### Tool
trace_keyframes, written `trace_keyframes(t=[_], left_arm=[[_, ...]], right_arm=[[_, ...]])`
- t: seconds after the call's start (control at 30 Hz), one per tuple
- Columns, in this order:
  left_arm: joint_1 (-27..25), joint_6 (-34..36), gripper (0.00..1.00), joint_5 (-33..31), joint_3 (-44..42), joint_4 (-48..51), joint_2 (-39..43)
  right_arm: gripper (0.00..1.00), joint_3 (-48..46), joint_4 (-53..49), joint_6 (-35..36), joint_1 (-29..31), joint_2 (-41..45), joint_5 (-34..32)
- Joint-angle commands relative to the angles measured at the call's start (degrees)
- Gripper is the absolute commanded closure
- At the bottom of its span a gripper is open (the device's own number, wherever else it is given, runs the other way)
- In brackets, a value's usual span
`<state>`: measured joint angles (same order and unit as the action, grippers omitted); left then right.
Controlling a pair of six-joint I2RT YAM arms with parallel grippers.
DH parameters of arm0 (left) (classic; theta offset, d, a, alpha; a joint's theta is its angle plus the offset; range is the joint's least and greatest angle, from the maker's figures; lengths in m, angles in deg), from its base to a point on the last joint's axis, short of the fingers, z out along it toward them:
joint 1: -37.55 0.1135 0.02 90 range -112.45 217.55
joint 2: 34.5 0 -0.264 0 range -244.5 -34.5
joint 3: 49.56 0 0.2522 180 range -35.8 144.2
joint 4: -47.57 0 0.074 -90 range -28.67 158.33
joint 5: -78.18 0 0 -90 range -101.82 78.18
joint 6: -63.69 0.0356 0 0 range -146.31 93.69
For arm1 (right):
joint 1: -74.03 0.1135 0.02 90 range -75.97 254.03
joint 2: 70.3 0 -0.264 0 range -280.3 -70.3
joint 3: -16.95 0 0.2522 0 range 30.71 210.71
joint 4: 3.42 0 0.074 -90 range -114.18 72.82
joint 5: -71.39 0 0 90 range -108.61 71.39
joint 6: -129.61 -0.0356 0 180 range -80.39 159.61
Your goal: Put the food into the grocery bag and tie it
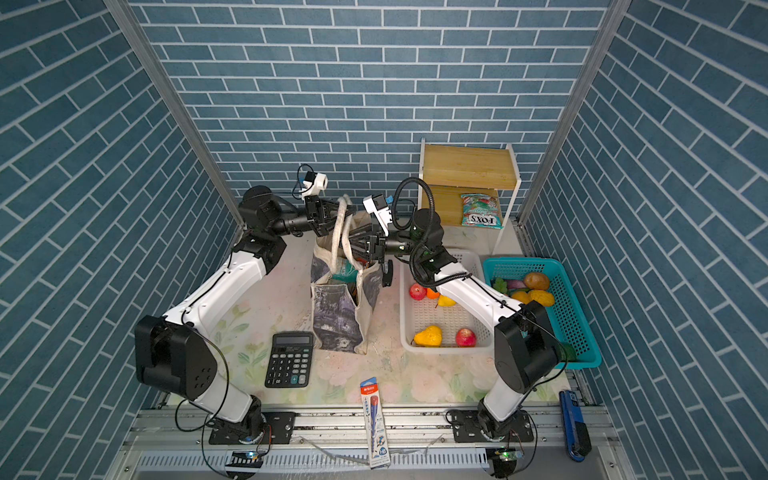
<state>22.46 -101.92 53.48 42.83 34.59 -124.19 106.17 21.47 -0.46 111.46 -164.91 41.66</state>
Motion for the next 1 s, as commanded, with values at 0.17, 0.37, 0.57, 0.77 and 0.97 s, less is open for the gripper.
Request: trace_keyframes(t=[0.17,0.37,0.57,0.77,0.97], left_arm=[[2.3,12.1,1.0,-9.9,-2.5,11.5,5.0],[2.3,20.8,1.0,-16.0,-3.1,21.6,8.1],[2.3,29.5,1.0,-24.9,-2.2,34.5,12.0],[1.4,37.5,1.0,-34.1,0.8,48.6,13.1],[-0.7,42.0,1.0,-42.4,2.3,54.7,12.6]], right_arm=[[0.45,-0.1,13.6,-0.4,4.0,2.3,4.3],[0.36,1.4,17.1,-2.4,5.4,1.0,3.3],[0.32,3.0,18.6,-2.8,6.6,-0.1,2.0],[0.29,4.2,20.3,-3.8,7.1,-0.8,1.4],[0.26,5.0,21.6,-5.0,7.3,-1.2,1.1]])
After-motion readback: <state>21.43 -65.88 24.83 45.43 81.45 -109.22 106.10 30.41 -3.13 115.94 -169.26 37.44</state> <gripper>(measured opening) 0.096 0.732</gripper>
